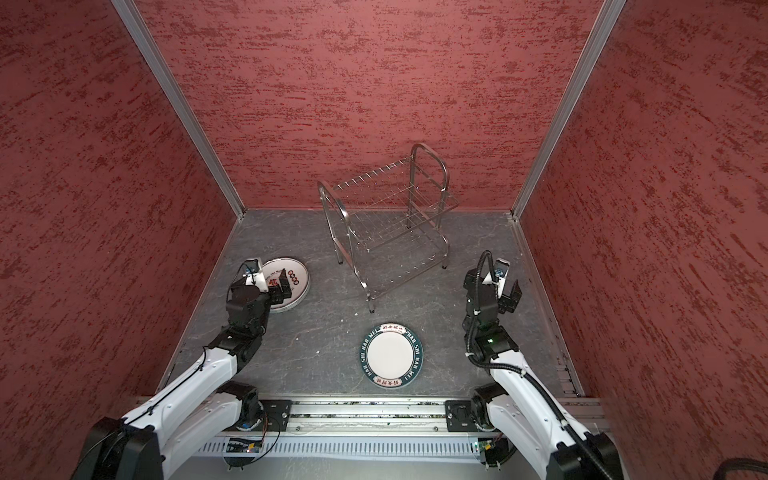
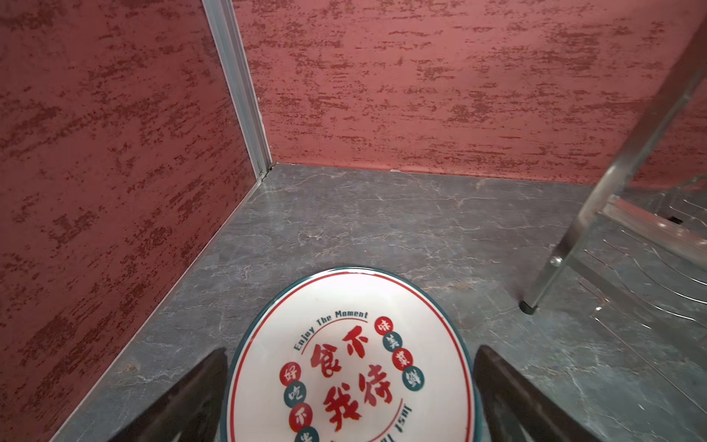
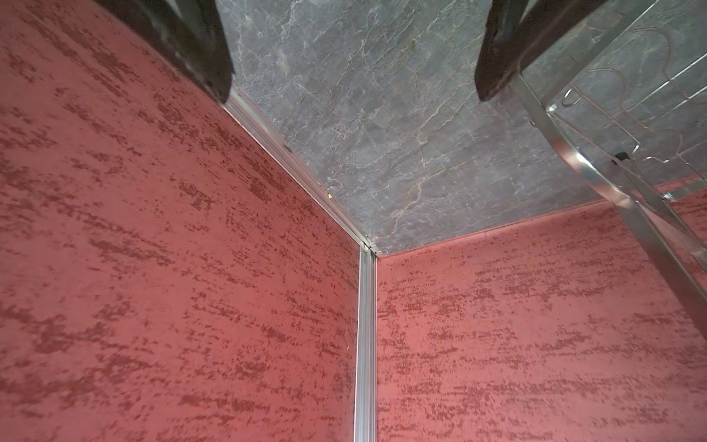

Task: Unload the plates from the dish rack
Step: Reset both arms

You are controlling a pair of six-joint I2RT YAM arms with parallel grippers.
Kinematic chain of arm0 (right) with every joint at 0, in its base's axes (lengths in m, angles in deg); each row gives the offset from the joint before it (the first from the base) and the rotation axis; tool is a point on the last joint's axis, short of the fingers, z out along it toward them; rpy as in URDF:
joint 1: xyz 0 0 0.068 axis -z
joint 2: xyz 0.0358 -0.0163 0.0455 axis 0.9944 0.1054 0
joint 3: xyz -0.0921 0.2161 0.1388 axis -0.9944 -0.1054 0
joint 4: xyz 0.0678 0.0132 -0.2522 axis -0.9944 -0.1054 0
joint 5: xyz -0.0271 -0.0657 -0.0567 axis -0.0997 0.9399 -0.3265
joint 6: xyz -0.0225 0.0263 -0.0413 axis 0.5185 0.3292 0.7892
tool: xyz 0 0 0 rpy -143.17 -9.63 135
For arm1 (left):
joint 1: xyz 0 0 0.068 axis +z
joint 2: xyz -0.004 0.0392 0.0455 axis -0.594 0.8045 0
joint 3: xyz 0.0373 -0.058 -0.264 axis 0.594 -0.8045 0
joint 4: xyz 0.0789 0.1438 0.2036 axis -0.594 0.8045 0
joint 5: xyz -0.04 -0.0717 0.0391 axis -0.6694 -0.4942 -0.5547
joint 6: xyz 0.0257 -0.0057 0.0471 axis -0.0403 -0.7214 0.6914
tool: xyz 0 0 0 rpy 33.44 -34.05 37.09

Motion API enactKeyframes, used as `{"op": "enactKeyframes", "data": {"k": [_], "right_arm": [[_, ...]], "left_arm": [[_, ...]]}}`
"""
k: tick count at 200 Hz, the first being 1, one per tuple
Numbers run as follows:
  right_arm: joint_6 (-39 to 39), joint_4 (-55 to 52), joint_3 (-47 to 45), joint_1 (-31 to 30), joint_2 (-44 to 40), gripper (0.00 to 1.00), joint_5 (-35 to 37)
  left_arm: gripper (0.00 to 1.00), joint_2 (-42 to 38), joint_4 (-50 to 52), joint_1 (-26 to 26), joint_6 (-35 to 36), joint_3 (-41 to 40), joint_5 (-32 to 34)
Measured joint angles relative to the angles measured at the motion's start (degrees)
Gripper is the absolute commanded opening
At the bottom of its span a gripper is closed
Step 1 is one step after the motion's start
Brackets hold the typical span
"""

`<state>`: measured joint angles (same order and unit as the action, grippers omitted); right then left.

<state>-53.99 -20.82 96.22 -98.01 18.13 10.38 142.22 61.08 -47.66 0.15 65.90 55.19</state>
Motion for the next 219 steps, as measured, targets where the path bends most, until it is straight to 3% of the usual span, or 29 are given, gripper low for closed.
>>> {"op": "enactKeyframes", "data": {"k": [82, 169, 219], "right_arm": [[-0.11, 15.45, -3.43, 6.84, 10.97, 0.99, -11.91], [1.81, 33.42, -6.60, 11.58, 27.30, 0.99, -19.80], [2.29, 41.16, -5.38, 12.96, 34.56, 0.99, -23.96]], "left_arm": [[0.99, 16.09, -24.44, 4.44, 2.43, -4.33, -9.57], [0.99, 35.50, -44.52, 6.27, 4.09, -5.25, -14.32], [0.99, 35.93, -44.54, 7.17, 3.96, -3.65, -15.30]]}}
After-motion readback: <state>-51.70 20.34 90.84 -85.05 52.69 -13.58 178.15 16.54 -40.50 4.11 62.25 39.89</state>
